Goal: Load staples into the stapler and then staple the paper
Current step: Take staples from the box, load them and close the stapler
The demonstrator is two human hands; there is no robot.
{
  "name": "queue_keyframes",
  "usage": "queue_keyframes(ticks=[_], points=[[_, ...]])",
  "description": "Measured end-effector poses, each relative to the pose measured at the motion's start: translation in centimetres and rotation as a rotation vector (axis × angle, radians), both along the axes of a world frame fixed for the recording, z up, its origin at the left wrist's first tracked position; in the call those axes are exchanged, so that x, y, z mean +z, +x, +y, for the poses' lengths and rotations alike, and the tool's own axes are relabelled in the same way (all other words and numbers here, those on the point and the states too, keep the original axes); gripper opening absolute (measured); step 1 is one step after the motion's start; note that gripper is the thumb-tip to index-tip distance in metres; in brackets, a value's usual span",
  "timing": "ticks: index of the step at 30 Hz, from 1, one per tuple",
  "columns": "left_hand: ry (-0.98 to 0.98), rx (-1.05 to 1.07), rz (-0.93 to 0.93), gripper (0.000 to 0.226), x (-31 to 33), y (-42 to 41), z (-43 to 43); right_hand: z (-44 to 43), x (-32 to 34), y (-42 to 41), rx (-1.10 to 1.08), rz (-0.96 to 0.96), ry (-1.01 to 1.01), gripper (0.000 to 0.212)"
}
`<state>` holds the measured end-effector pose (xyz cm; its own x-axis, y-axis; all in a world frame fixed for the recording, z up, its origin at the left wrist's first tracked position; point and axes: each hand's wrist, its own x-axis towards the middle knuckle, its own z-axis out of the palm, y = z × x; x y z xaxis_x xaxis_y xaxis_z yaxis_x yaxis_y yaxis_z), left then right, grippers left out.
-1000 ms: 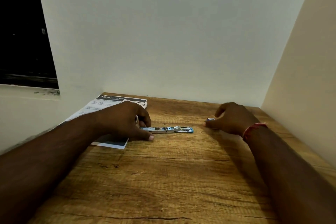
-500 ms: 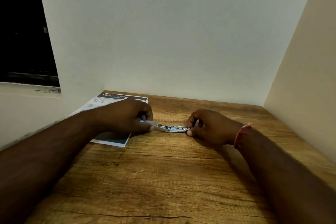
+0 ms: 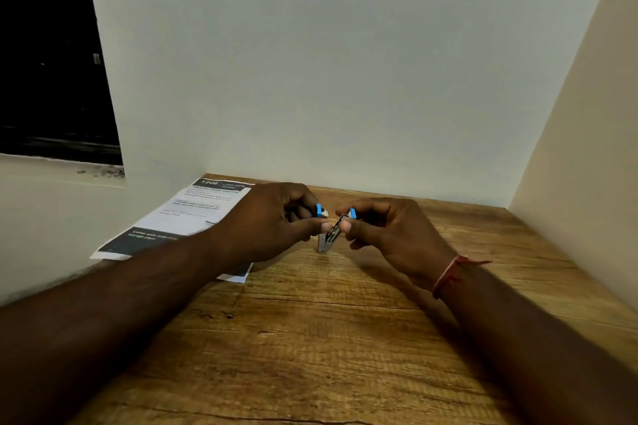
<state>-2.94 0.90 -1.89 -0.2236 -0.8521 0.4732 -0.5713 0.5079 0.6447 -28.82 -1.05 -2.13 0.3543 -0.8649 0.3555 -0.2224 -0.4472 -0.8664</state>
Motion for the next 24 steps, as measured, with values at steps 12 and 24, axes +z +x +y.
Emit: queue_keyframes(ticks=[12, 24], points=[[-0.053, -0.014, -0.034, 0.013, 0.1, -0.8, 1.1, 1.4, 1.0, 0.5, -0.042, 0.231, -0.256, 0.025], [-0.137, 0.048, -0.123, 0.011, -0.2, -0.7, 1.4, 1.7, 1.0, 1.1, -0.041, 0.267, -0.396, 0.023]])
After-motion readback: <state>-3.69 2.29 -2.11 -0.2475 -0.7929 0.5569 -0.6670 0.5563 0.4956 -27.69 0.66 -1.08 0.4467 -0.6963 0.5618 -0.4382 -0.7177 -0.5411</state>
